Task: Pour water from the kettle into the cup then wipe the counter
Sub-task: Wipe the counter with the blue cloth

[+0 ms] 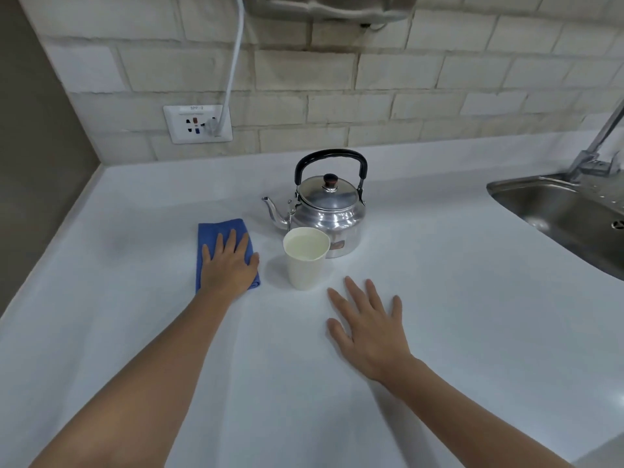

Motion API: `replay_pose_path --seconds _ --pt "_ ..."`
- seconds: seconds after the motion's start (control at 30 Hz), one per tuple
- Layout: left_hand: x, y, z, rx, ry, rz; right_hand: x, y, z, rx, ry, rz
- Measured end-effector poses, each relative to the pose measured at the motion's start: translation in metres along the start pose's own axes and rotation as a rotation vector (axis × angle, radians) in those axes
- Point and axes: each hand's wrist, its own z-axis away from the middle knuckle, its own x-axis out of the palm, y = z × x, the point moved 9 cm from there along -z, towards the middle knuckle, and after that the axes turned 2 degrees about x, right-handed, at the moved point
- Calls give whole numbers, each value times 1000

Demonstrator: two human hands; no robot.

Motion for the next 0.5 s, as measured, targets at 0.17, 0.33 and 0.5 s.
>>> replay_pose_path --seconds 0.17,0.33,0.5 --pt "7 12 38 53 -9 -23 -1 2 0 17 -8 -26" --pt "3 16 31 202 -59 9 -1 2 0 21 -12 -32" --pt "-6 -6 -4 37 -62 -21 3 3 -1 19 -8 -8"
